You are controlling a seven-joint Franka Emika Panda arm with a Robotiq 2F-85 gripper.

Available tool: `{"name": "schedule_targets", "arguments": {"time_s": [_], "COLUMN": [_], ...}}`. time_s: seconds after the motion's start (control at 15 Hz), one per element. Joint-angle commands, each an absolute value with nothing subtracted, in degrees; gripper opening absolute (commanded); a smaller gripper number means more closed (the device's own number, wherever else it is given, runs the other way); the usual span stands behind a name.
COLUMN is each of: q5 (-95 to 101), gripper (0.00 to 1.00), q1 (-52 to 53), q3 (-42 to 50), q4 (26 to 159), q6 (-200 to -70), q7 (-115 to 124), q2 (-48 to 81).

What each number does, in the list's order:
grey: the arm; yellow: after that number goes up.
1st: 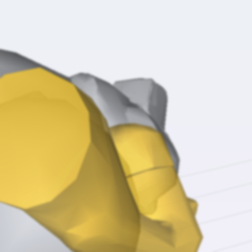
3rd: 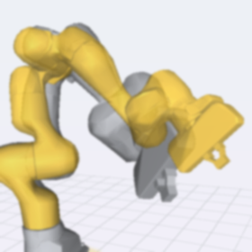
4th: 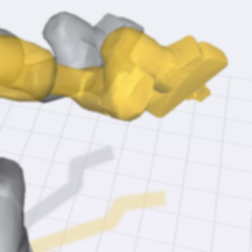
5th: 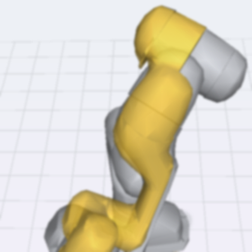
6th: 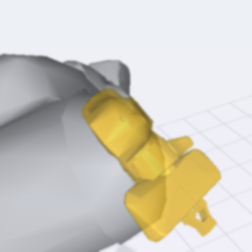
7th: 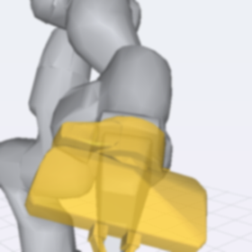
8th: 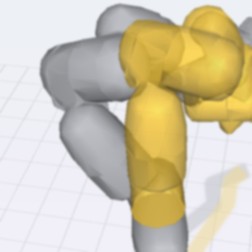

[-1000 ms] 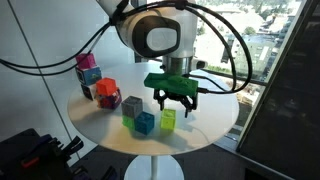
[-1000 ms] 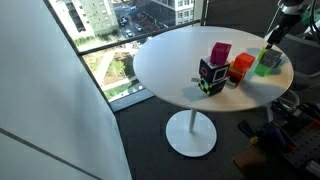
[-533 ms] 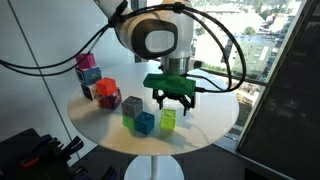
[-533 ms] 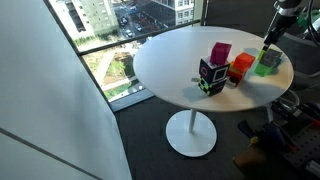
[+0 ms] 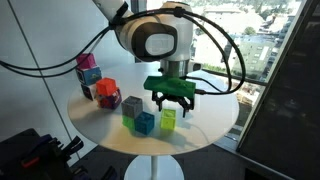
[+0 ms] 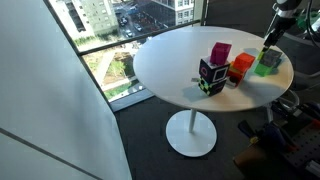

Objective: Put the yellow block on the grey block

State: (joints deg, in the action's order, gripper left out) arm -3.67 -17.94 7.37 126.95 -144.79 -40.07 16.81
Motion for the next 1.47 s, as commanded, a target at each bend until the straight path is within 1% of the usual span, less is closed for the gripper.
{"name": "schedule_targets", "arguments": {"time_s": [0.0,0.67,0.73,0.8,0.87,0.93,1.07,1.13,1.2,1.27,1.33,1.4], "q5": [-3.03,-2.96,-3.05,-3.15,-3.12,-3.12,-2.92,-2.97,-2.97,-2.82,-2.77,-2.53], "gripper": [1.00,1.00,0.93,0.73,0.69,0.69,0.53,0.43,0.37,0.33,0.32,0.30], "q1": [-18.49,-18.51,-18.57,-18.66,-18.70,-18.73,-18.63,-18.65,-18.61,-18.48,-18.43,-18.26], "q3": [6.95,6.94,6.91,6.89,6.92,6.96,7.17,7.17,7.25,7.42,7.54,7.82], "q4": [126.91,126.81,126.75,126.70,126.65,126.59,126.44,126.39,126.24,126.07,125.97,125.74], "q6": [-145.12,-145.06,-145.03,-145.03,-145.03,-145.00,-144.84,-144.81,-144.63,-144.35,-144.12,-143.61], "q7": [-42.22,-43.47,-43.46,-43.51,-43.44,-43.35,-42.73,-42.71,-42.41,-41.90,-41.57,-40.79], "q2": [16.90,18.20,18.35,18.48,18.55,18.57,18.47,18.40,18.21,18.00,17.73,17.47]}}
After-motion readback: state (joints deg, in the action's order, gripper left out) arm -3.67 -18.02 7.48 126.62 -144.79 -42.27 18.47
